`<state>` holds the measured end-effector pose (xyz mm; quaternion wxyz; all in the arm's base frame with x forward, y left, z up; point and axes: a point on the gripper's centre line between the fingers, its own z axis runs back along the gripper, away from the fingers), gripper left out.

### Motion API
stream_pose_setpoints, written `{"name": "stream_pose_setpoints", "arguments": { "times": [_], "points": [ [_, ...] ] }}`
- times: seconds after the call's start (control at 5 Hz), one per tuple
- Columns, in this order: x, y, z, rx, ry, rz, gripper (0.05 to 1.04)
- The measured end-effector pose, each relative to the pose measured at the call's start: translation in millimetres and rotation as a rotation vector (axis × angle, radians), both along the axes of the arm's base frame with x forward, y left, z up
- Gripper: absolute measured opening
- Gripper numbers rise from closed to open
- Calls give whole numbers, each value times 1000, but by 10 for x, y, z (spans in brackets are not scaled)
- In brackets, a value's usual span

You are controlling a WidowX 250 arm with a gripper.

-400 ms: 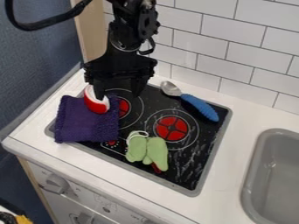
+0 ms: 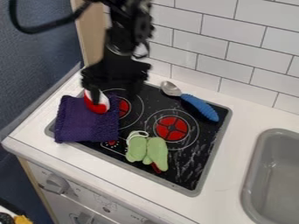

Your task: Took the red object to the right burner

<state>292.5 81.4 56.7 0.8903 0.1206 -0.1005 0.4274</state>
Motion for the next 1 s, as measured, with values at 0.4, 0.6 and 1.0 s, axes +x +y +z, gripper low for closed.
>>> {"name": "stream_pose_setpoints", "arguments": {
  "times": [0.4,0.6,1.0],
  "points": [
    [155,351,-86,-5,31,160,1000],
    [210,449,-225,-10,62,193,1000],
    [199,544,-309,-24,69,208,1000]
  ]
}}
